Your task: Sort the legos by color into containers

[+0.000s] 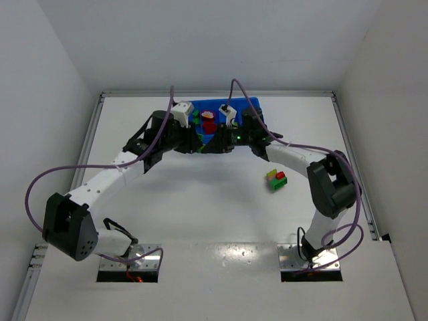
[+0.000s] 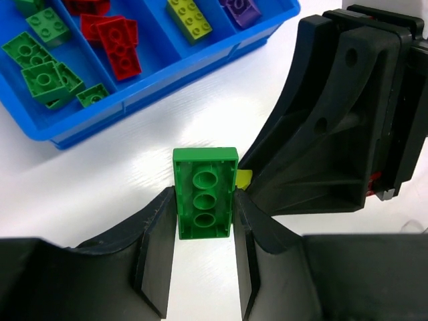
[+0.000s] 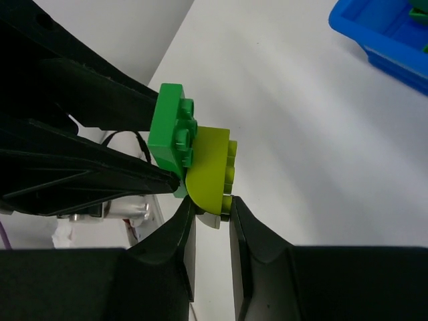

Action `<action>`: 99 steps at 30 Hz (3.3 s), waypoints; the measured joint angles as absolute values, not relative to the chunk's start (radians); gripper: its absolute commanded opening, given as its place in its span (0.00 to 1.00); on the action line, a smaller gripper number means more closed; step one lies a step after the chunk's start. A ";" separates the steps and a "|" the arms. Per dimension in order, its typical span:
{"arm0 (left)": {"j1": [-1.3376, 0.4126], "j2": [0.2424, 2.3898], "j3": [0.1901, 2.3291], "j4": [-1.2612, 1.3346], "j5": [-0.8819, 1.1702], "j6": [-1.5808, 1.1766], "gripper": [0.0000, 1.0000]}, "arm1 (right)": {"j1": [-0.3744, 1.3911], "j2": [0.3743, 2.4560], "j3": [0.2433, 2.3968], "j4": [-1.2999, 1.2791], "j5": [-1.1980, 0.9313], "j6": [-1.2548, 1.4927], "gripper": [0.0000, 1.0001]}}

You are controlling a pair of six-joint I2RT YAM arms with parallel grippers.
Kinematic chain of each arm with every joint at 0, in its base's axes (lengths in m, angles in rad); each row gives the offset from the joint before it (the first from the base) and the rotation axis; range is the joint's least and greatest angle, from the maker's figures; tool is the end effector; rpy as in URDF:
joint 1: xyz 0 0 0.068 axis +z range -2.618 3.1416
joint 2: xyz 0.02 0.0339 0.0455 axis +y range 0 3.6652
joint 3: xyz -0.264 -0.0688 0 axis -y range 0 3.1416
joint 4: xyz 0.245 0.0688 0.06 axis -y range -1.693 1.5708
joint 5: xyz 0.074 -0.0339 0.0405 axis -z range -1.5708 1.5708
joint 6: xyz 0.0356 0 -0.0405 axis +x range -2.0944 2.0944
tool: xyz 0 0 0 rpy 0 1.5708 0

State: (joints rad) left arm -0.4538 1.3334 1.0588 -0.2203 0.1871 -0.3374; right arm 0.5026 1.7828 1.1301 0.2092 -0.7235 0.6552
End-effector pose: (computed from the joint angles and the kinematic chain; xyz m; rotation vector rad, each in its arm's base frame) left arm 0.2720 -0.1401 0.3097 0.2422 2.1133 -0.6722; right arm 0.3371 0.2122 0.2273 -0.3484 2.1804 1.4228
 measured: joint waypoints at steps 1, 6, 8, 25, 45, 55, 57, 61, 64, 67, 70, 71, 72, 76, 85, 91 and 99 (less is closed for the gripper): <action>-0.458 1.333 1.059 -0.218 0.188 -0.342 0.00 | 0.498 1.774 1.121 0.209 -0.719 0.652 0.00; -0.450 1.301 1.053 -0.239 0.154 -0.341 0.00 | 0.387 1.753 1.076 0.168 -0.624 0.628 0.00; -0.450 1.287 1.047 -0.243 0.152 -0.341 0.00 | 0.332 1.753 1.073 0.152 -0.595 0.624 0.00; -0.418 1.703 1.360 -0.217 0.003 -0.225 0.08 | 0.224 1.614 1.032 0.122 -0.564 0.581 0.00; -0.363 2.085 1.650 -0.224 -0.091 -0.219 0.77 | 0.192 1.578 1.024 0.094 -0.577 0.522 0.00; -0.365 1.928 1.660 -0.269 -0.028 -0.218 0.78 | 0.208 1.715 1.188 0.047 -0.516 0.426 0.00; -0.365 1.830 1.660 -0.281 -0.009 -0.219 0.78 | 0.213 1.797 1.280 0.033 -0.493 0.409 0.00; -0.365 1.621 1.612 -0.281 0.012 -0.217 0.78 | 0.226 1.973 1.473 -0.004 -0.442 0.372 0.00; -0.365 1.479 1.541 -0.282 0.020 -0.215 0.80 | 0.238 2.100 1.605 -0.043 -0.406 0.349 0.00; -0.365 1.410 1.480 -0.292 0.023 -0.212 0.80 | 0.254 2.183 1.678 -0.069 -0.367 0.323 0.04; -0.365 1.397 1.445 -0.312 0.022 -0.200 0.80 | 0.277 2.231 1.716 -0.087 -0.330 0.302 0.23; -0.365 1.397 1.438 -0.318 0.022 -0.196 0.80 | 0.286 2.241 1.723 -0.092 -0.319 0.297 0.29; -0.365 1.399 1.432 -0.329 0.022 -0.193 0.80 | 0.294 2.246 1.726 -0.095 -0.309 0.290 0.35; -0.365 1.399 1.426 -0.356 0.023 -0.187 0.80 | 0.323 2.252 1.737 -0.110 -0.271 0.266 0.55; -0.365 1.393 1.327 -0.340 0.129 -0.164 0.80 | 0.326 2.205 1.700 -0.130 -0.247 0.243 0.60; -0.448 1.365 1.132 -0.327 0.331 -0.089 0.78 | 0.222 1.810 1.447 -0.241 -0.279 0.192 0.60; -0.670 1.382 1.065 -0.326 0.429 0.006 0.77 | 0.044 1.209 1.106 -0.390 -0.318 -0.011 0.60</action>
